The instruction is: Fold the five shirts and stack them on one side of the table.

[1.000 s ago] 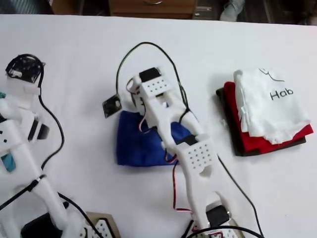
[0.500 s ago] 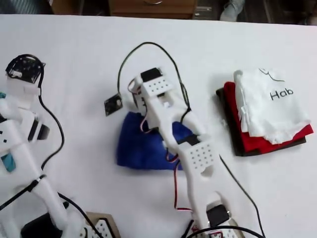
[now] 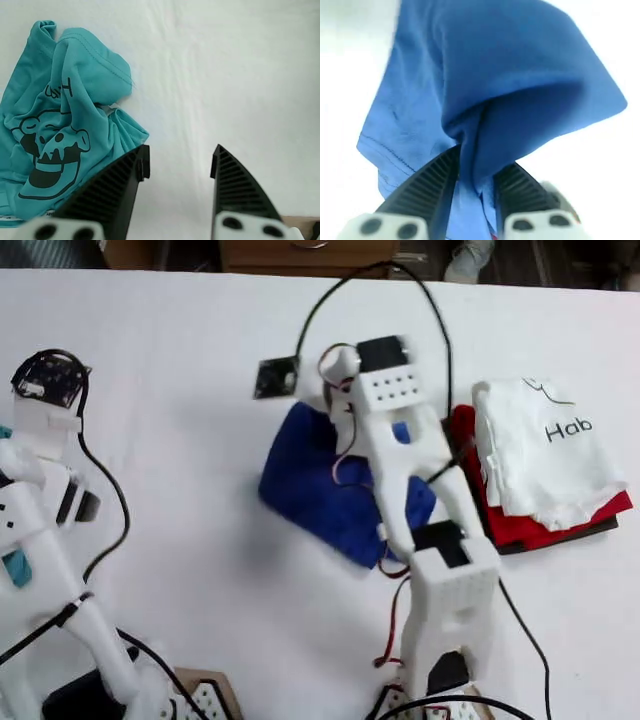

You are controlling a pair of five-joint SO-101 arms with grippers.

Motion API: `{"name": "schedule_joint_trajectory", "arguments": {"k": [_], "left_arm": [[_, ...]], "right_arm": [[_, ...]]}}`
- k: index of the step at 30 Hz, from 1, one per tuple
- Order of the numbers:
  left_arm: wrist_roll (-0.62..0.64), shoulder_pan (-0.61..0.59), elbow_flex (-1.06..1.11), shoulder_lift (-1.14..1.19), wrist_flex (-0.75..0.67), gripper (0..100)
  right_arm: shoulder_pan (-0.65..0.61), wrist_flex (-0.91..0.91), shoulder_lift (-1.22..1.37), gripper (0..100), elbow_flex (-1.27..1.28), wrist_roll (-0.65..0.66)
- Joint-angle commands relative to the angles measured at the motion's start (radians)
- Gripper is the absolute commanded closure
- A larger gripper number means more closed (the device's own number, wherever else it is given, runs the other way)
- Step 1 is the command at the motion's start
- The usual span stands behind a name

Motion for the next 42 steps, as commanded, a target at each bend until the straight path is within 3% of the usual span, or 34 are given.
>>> {"name": "schedule_joint_trajectory", "arguments": {"k": [1,6,12,26,42], "left_arm": [[-0.003,0.014,-0.004,-0.034,-0.015,77],[-0.002,0.038,-0.004,-0.035,-0.014,77],[0.0,0.071,-0.004,-0.032,-0.015,77],[0.077,0.206,-0.004,-0.032,-0.015,77],[0.104,0.256,-0.002,-0.031,-0.009,77]], "right_arm": [[0.013,0.007,-0.145,97.8,0.046,-0.041],[0.024,0.007,-0.326,97.8,0.143,-0.109],[0.133,0.007,-0.44,97.8,0.213,-0.114],[0.424,0.007,-0.45,97.8,0.084,-0.143],[0.601,-0.045,-0.394,97.8,-0.046,-0.141]]}}
